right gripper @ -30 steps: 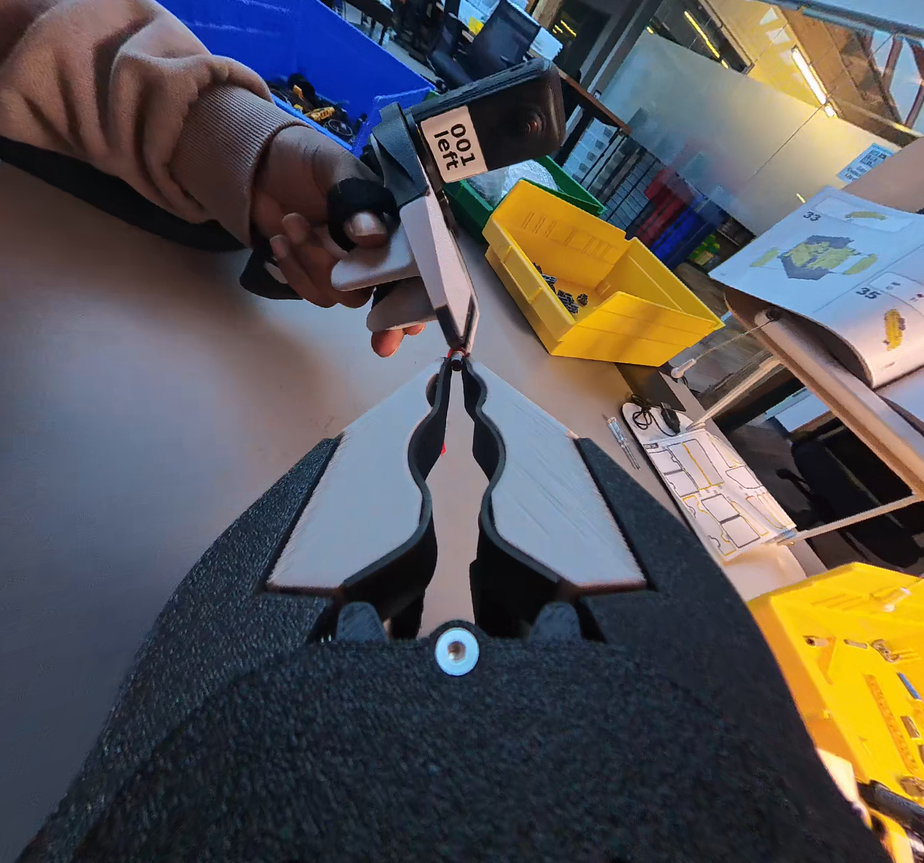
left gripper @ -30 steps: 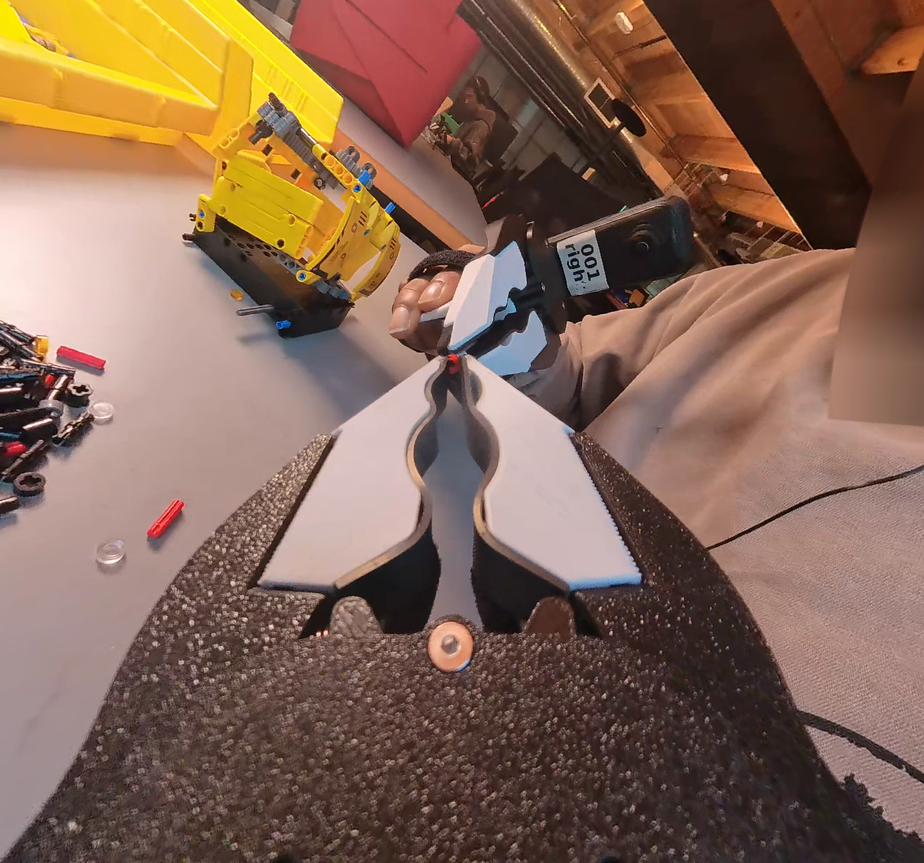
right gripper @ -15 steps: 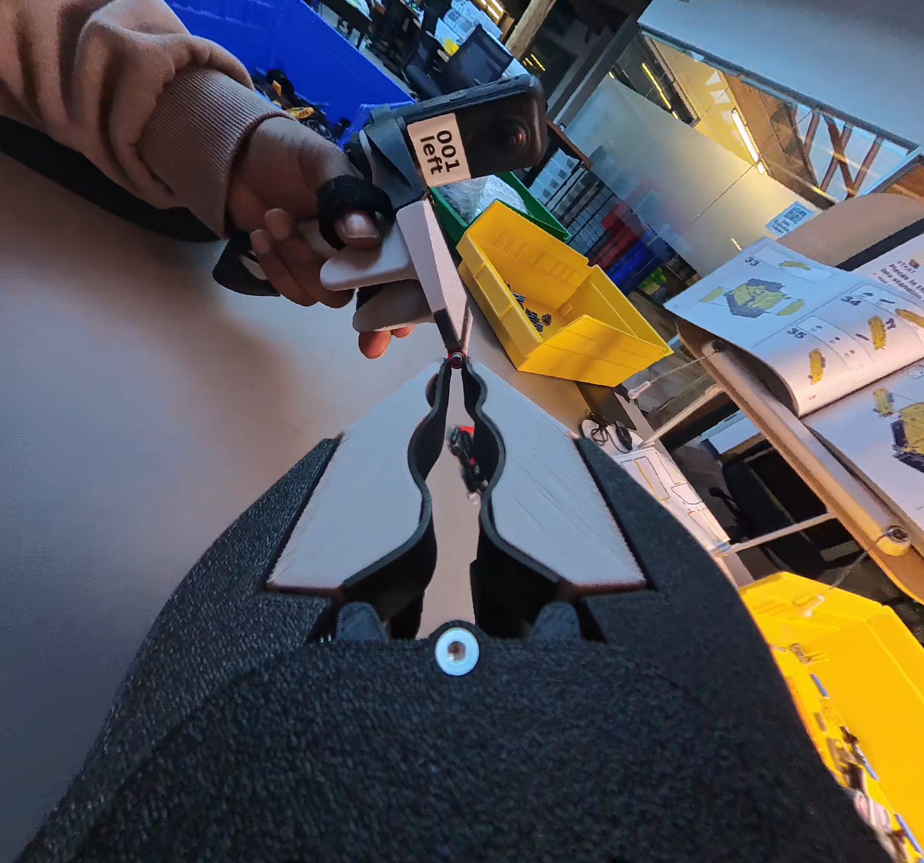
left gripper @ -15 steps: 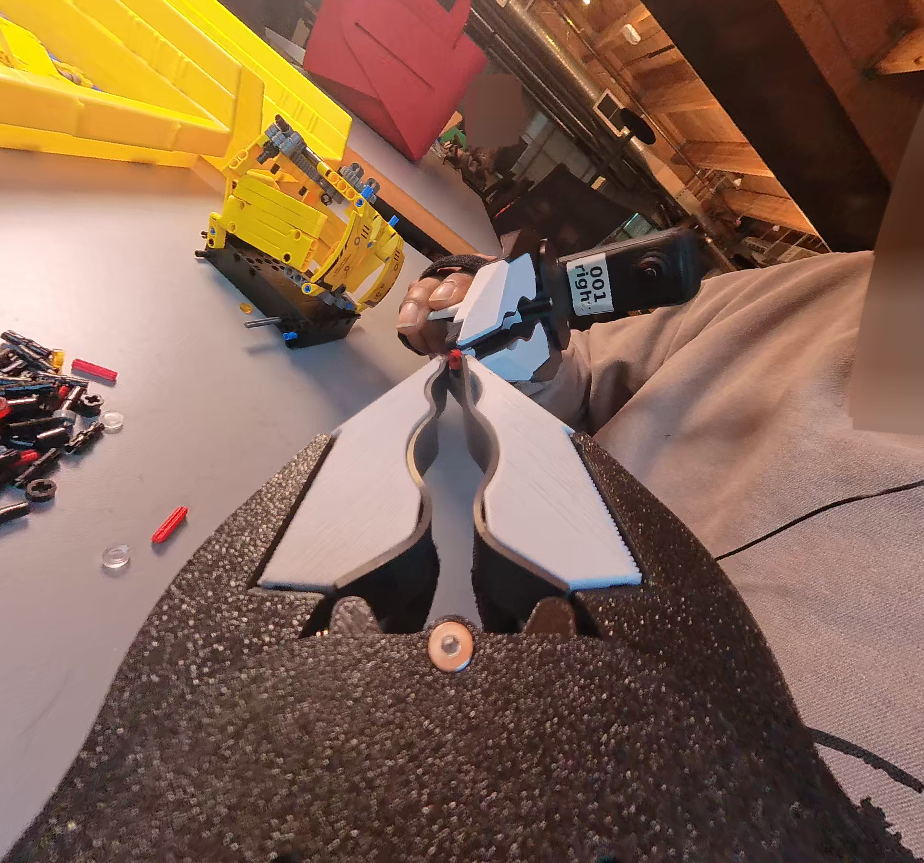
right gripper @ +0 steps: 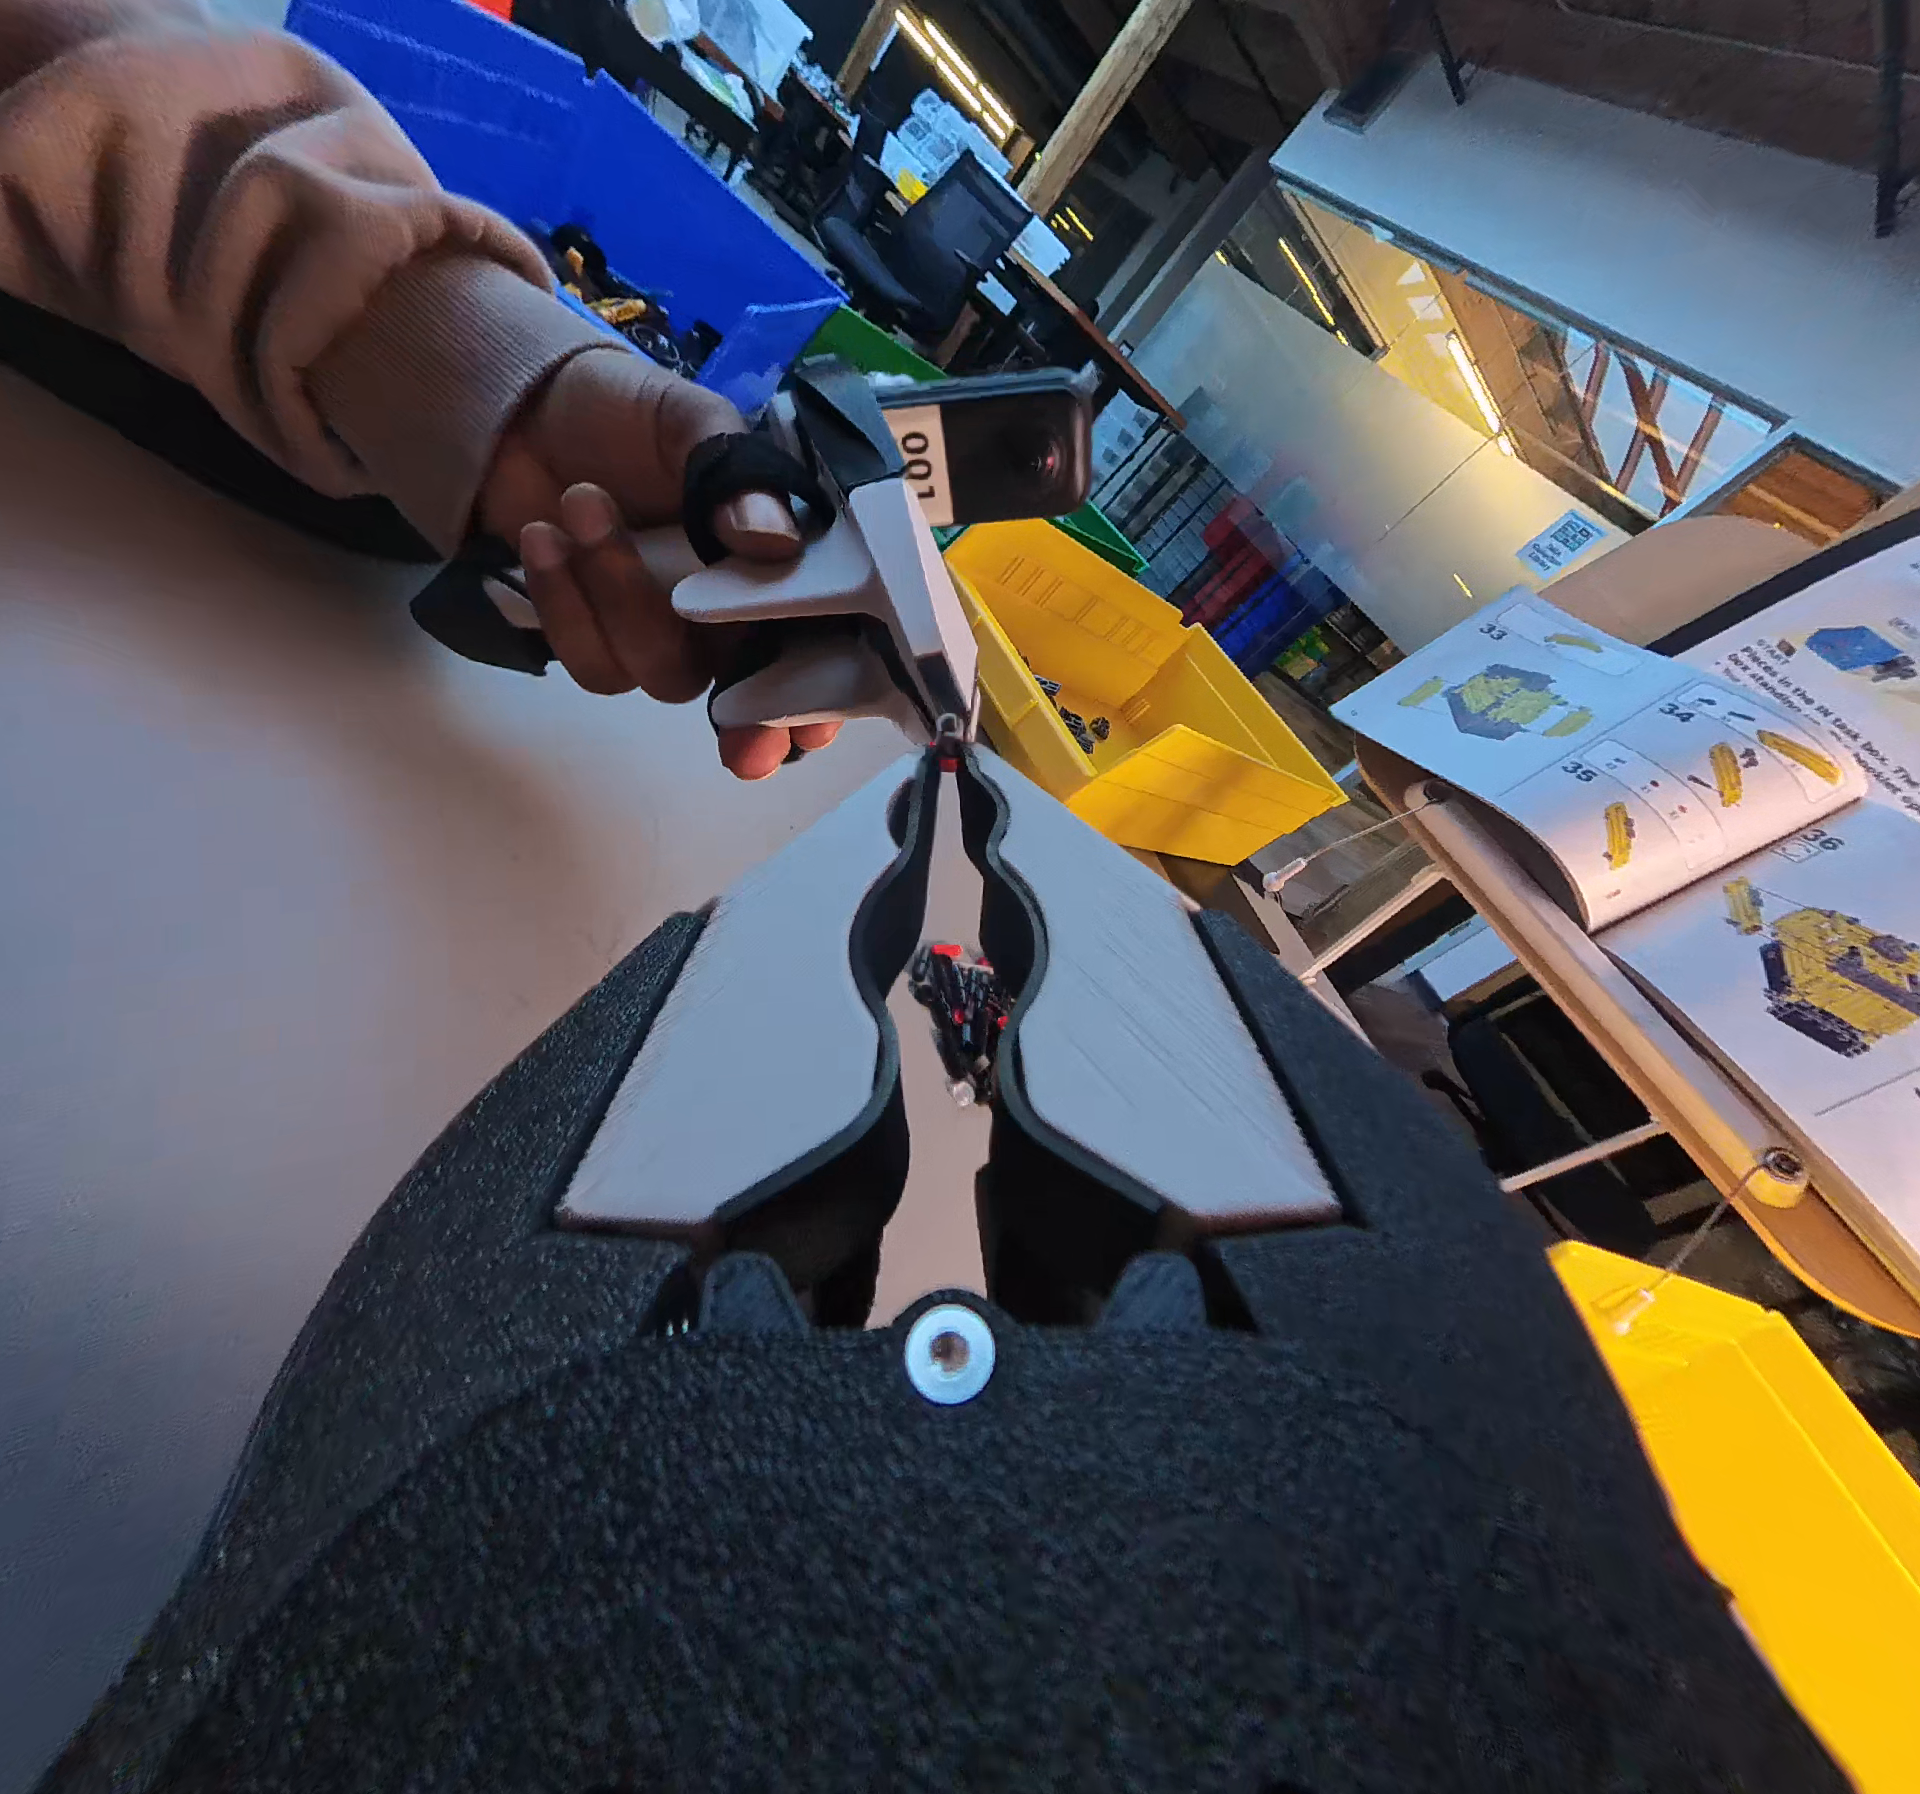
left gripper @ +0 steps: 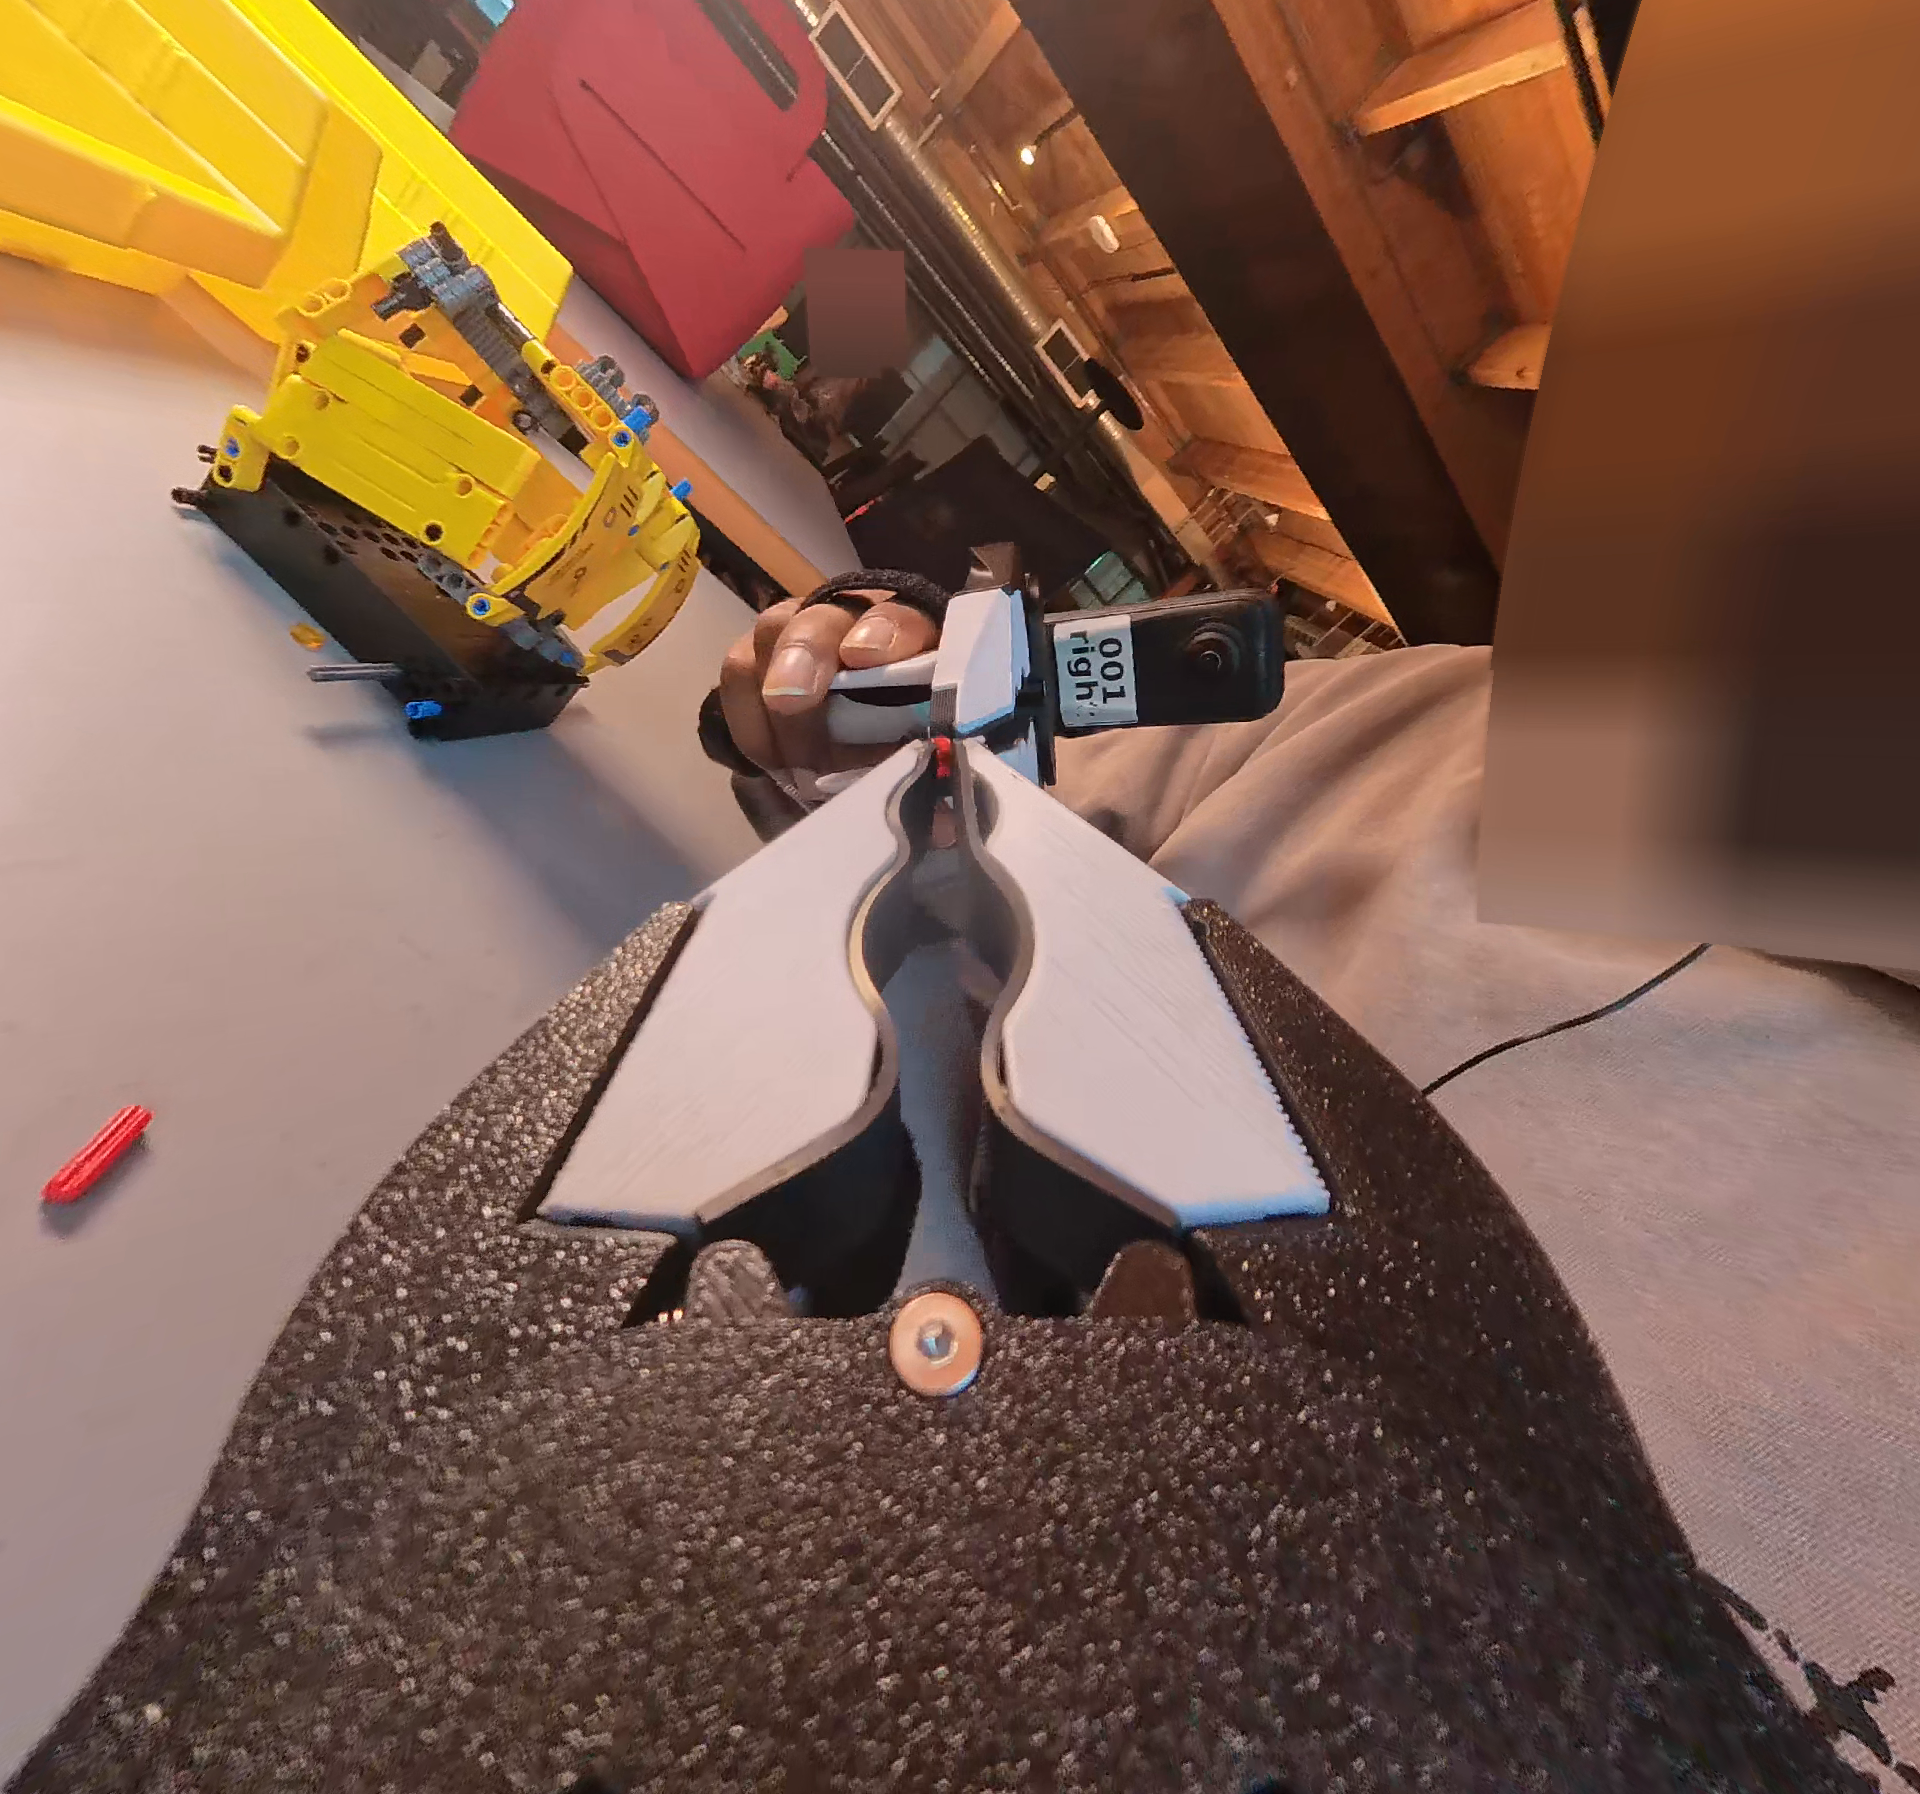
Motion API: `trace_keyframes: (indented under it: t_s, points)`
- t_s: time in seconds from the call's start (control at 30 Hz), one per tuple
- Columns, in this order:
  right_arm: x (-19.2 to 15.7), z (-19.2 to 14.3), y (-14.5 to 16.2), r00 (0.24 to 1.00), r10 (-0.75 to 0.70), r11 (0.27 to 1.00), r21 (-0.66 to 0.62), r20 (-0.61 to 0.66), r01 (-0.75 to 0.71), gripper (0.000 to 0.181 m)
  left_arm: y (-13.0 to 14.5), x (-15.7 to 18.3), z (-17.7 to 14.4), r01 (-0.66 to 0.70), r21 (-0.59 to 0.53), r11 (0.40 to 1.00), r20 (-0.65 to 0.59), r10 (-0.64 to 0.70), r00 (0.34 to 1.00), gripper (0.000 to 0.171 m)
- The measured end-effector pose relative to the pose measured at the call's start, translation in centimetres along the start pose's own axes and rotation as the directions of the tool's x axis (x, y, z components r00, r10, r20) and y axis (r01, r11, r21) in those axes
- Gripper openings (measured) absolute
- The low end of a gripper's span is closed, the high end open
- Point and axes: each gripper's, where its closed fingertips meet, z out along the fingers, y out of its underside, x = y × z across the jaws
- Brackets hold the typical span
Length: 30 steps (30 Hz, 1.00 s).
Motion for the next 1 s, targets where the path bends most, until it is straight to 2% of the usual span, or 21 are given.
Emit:
trace_keyframes:
  t_s: [0.17, 0.4, 0.5, 0.67, 0.8, 0.93, 1.0]
  points:
    - [0.4, -0.2, -0.4, 0.995, 0.095, 0.995, 0.037, 0.010, -0.095, 0.000, -0.2, 0.0, 0.2, 0.061, 0.042, 0.997, -0.044, -0.059, 0.997, 0.000]
    - [0.4, 0.0, 0.5, 0.994, 0.109, 0.994, 0.002, 0.021, -0.109, 0.000, 0.0, -0.9, 0.1, 0.040, 0.028, 0.999, 0.022, -0.040, 0.999, 0.000]
    - [0.1, 0.2, 1.2, 0.996, 0.084, 0.996, -0.035, 0.026, -0.083, 0.000, 0.3, -0.8, 0.2, 0.026, 0.002, 1.000, 0.028, -0.026, 0.999, 0.011]
    - [-0.5, 0.5, 2.2, 0.998, 0.047, 0.995, -0.088, 0.038, -0.044, 0.000, 1.1, -1.8, 0.3, -0.016, -0.052, 0.999, 0.113, 0.022, 0.993, 0.011]
    - [-0.6, 0.5, 2.2, 0.997, 0.063, 0.995, -0.080, 0.044, -0.059, 0.000, 1.2, -1.7, 0.3, -0.033, -0.071, 0.997, 0.110, 0.041, 0.993, 0.011]
    - [-0.2, 0.3, 1.4, 0.991, 0.127, 0.992, -0.030, 0.051, -0.125, 0.000, 0.5, -1.5, -0.1, -0.074, -0.043, 0.996, 0.105, 0.078, 0.991, 0.010]
    - [-0.1, 0.1, 1.2, 0.981, 0.180, 0.984, -0.007, 0.071, -0.180, 0.002, 0.4, -1.7, -0.3, -0.158, -0.068, 0.985, 0.141, 0.166, 0.976, 0.010]
